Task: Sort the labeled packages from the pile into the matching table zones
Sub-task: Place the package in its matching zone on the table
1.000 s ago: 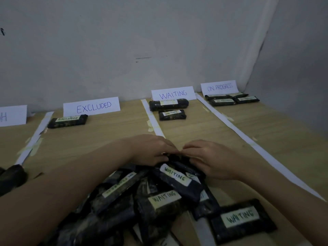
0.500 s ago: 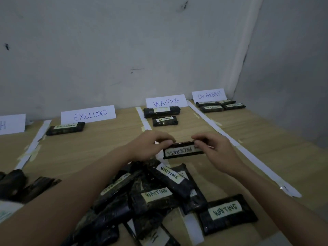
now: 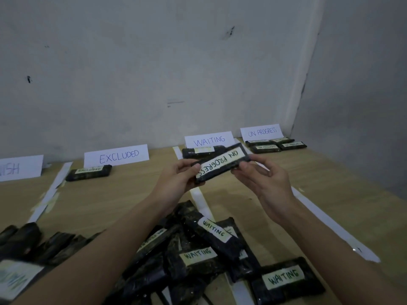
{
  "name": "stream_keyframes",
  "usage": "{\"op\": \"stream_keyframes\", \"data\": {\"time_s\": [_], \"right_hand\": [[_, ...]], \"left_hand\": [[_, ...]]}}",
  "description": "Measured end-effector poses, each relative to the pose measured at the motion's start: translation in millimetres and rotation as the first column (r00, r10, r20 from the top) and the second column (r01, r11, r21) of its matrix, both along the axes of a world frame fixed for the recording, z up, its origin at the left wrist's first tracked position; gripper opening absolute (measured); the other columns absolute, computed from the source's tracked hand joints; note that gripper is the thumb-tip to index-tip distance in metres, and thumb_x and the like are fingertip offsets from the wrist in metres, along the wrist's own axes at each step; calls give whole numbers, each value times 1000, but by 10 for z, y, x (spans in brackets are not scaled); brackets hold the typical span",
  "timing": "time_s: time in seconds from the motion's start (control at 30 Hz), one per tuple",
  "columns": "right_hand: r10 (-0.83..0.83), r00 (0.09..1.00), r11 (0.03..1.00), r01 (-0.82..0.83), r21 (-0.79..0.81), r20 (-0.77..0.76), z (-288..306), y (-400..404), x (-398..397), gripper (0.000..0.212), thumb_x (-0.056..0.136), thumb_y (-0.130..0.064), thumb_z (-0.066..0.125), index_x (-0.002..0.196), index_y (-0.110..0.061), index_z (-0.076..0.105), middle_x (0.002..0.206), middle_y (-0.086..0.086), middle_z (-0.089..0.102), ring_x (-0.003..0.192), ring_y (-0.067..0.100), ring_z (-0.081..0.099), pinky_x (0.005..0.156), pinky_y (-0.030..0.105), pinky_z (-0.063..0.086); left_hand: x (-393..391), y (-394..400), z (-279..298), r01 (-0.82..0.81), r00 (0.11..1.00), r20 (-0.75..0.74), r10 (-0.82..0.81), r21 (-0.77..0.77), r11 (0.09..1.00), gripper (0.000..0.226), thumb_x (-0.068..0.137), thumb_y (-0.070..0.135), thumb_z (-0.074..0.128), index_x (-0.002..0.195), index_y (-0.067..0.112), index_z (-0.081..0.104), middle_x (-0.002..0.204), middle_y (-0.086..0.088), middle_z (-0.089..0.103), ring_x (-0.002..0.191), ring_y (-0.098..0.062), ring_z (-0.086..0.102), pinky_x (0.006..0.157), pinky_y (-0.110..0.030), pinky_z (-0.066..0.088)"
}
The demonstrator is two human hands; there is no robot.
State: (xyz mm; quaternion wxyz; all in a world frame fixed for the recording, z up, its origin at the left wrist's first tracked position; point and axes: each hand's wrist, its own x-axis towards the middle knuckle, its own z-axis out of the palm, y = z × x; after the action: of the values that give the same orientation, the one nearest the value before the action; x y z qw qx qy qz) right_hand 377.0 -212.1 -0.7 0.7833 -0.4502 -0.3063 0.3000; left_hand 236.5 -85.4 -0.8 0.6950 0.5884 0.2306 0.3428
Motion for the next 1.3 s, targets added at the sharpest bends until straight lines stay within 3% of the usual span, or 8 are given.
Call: {"op": "stream_keyframes", "data": {"time_s": [0.13,0.27,0.43,0.63,0.83,0.97,1.17,1.3], "right_hand": [[-40,998,997,43,-61,46,-48,44,-107,17,83,-3,63,100,-2,60,96,16,70,89,26,69,78,35,57],[-113,938,982,157,-109,327,-53,64,-122,18,90,-5,55,102,-13,66,96,6,70,89,17,68,73,29,57],[-42,516,940,311,-141,856,-61,31,-10,27,92,-9,51,114,-14,65,100,-1,64,88,8,59,67,10,45],[-59,264,913,405,-55,963,-102,-36,149,26,91,-15,50,112,-11,63,100,5,65,88,18,60,76,35,51],[131,-223,796,605,32,966,-181,-158,459,42,69,-42,73,100,-16,63,91,1,65,80,21,63,70,34,48],[234,-228,778,627,-41,945,-233,-180,767,52,56,-31,85,99,-11,66,87,6,66,74,25,63,60,34,51],[310,-88,760,621,-192,947,-266,-9,1342,57,82,-22,66,134,-15,45,121,9,53,112,28,47,78,42,50],[358,-66,697,683,-219,931,-343,271,1831,49,88,-20,58,134,-18,43,130,4,50,120,24,41,86,35,44]], "left_hand": [[-38,-48,-49,99,994,-36,-102,-71,993,6,88,2,54,92,4,52,92,-12,69,73,-21,70,65,-23,58],[-74,-95,-69,214,921,-376,-101,272,938,12,83,10,65,94,11,60,91,2,71,83,-10,66,74,-24,52],[9,-143,69,87,965,-260,-13,276,957,19,88,19,60,106,15,59,100,-1,69,92,-13,65,75,-26,54],[219,-201,33,118,953,-298,-54,200,973,8,88,7,58,87,11,65,90,-8,68,77,-15,65,64,-20,55],[643,-280,-77,-46,966,-251,68,93,995,9,89,1,54,83,6,59,91,-13,62,76,-17,63,58,-15,56],[994,-293,-154,-58,964,-256,72,58,997,9,90,2,53,85,6,59,89,-9,61,71,-15,62,58,-15,55],[1502,-155,-192,49,972,-231,-44,14,999,14,91,0,51,80,9,55,81,-8,61,71,-17,62,62,-17,55],[1750,92,-411,227,870,-487,80,539,811,21,92,17,52,111,12,57,106,-2,59,100,-15,56,84,-20,44]]}}
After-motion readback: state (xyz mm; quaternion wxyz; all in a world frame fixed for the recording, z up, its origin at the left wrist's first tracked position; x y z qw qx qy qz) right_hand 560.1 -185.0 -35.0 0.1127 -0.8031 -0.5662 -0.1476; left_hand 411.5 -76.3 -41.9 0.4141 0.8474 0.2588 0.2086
